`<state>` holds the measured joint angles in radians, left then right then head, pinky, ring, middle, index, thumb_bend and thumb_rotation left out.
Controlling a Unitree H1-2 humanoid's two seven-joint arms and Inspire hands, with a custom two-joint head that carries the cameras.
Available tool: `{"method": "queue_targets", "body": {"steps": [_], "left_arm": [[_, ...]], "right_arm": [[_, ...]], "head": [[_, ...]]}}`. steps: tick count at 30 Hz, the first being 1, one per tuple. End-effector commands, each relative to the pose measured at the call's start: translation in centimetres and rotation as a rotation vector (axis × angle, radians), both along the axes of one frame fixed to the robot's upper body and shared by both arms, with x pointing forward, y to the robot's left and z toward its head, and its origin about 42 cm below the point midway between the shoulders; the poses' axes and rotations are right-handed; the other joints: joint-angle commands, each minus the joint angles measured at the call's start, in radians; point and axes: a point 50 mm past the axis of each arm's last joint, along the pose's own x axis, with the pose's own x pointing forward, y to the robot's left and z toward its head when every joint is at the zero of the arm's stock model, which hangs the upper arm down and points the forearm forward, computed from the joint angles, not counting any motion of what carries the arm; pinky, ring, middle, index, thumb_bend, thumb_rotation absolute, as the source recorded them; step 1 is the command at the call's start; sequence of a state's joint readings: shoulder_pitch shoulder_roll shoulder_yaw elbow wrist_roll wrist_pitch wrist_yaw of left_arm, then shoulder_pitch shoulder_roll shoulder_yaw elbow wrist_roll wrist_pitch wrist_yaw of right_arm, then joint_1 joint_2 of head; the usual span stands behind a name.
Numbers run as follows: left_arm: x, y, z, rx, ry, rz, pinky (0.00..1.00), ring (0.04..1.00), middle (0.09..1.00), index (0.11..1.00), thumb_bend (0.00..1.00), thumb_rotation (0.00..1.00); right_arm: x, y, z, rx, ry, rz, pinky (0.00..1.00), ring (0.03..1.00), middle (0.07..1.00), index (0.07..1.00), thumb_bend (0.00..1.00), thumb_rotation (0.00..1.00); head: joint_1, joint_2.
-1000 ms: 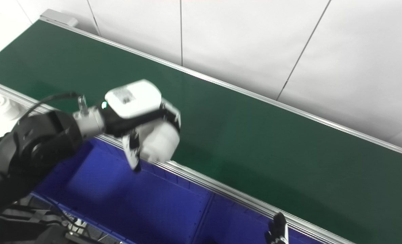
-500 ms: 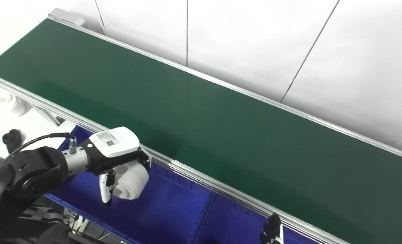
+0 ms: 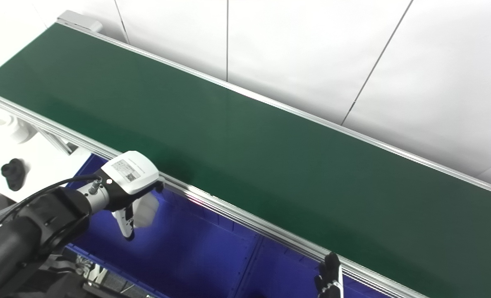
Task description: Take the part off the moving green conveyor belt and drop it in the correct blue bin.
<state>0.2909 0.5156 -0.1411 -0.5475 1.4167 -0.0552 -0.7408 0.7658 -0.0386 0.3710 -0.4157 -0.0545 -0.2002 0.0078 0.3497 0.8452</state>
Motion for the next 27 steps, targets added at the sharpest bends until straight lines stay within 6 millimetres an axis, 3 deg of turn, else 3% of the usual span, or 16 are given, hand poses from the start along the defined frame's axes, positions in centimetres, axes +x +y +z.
{"method": "queue_targets", "body": {"steps": [1,6,10,12,14,16,18,19,20,22,24,27], "left_arm": [[0.3,-0.1,1.1,0.035,-0.034,0.017,1.00,0.996,0.998,0.941,0.98,0.81],[-0.2,-0.3,1.8,0.029,-0.016,0.011,1.00,0.996,1.000,0.936,1.00,0.85],[-1.5,-1.6,4.6,-0.125,0.057,0.048,1.00,0.993,0.999,0.946,0.97,0.87],[-2.2,-2.5,7.0,-0.346,0.151,0.081,1.00,0.998,0.999,0.969,0.95,0.92],[-2.6,-2.9,8.7,-0.758,0.326,0.074,1.00,1.000,1.000,0.993,0.90,0.92],[-4.0,-3.2,9.5,-1.147,0.470,-0.033,1.00,1.000,1.000,0.999,0.87,0.91],[-5.4,-3.5,10.0,-1.459,0.576,-0.110,1.00,1.000,1.000,1.000,0.94,0.92],[-6.0,-3.7,10.1,-1.602,0.642,-0.096,1.00,1.000,1.000,1.000,0.97,0.90],[-6.4,-3.8,10.2,-1.687,0.688,-0.076,1.00,1.000,1.000,1.000,0.99,0.90],[-7.2,-5.3,10.0,-1.996,0.782,-0.024,1.00,1.000,1.000,1.000,1.00,0.87],[-7.7,-6.5,9.6,-2.199,0.779,0.045,1.00,1.000,1.000,1.000,1.00,0.89],[-8.0,-7.4,8.7,-2.245,0.567,0.163,1.00,1.000,1.000,1.000,1.00,0.90]], "right_arm": [[-0.2,0.1,0.5,0.013,-0.012,-0.004,1.00,1.000,1.000,1.000,0.81,1.00],[-0.2,0.1,0.4,0.019,-0.015,0.000,1.00,1.000,1.000,1.000,0.81,1.00],[-0.2,0.1,0.5,0.018,-0.017,-0.002,1.00,1.000,1.000,1.000,0.82,1.00],[-0.2,0.2,0.5,0.016,-0.020,-0.004,1.00,1.000,1.000,1.000,0.81,1.00],[-0.1,0.5,0.5,0.017,-0.021,-0.006,1.00,1.000,1.000,1.000,0.80,1.00],[0.0,0.8,0.5,0.015,-0.024,-0.009,1.00,1.000,1.000,1.000,0.79,1.00],[0.0,1.3,0.5,0.010,-0.025,-0.008,1.00,0.996,1.000,1.000,0.77,1.00],[0.1,1.7,0.5,0.009,-0.025,-0.008,1.00,0.995,1.000,1.000,0.77,1.00],[0.1,1.9,0.5,0.008,-0.025,-0.007,1.00,0.994,1.000,1.000,0.77,1.00],[0.2,2.7,0.6,0.023,-0.020,-0.006,1.00,0.991,1.000,1.000,0.78,1.00],[0.3,3.5,0.7,0.028,-0.017,-0.013,1.00,0.977,0.998,1.000,0.79,1.00],[0.6,4.6,0.7,0.018,-0.023,-0.031,0.97,0.949,0.975,0.976,0.81,1.00]], "head": [[0.001,0.001],[0.001,0.003],[-0.015,0.009],[-0.029,0.012],[-0.072,0.020],[-0.116,0.027],[-0.179,0.035],[-0.238,0.043],[-0.238,0.043],[-0.367,0.059],[-0.430,0.061],[-0.526,0.060]]}}
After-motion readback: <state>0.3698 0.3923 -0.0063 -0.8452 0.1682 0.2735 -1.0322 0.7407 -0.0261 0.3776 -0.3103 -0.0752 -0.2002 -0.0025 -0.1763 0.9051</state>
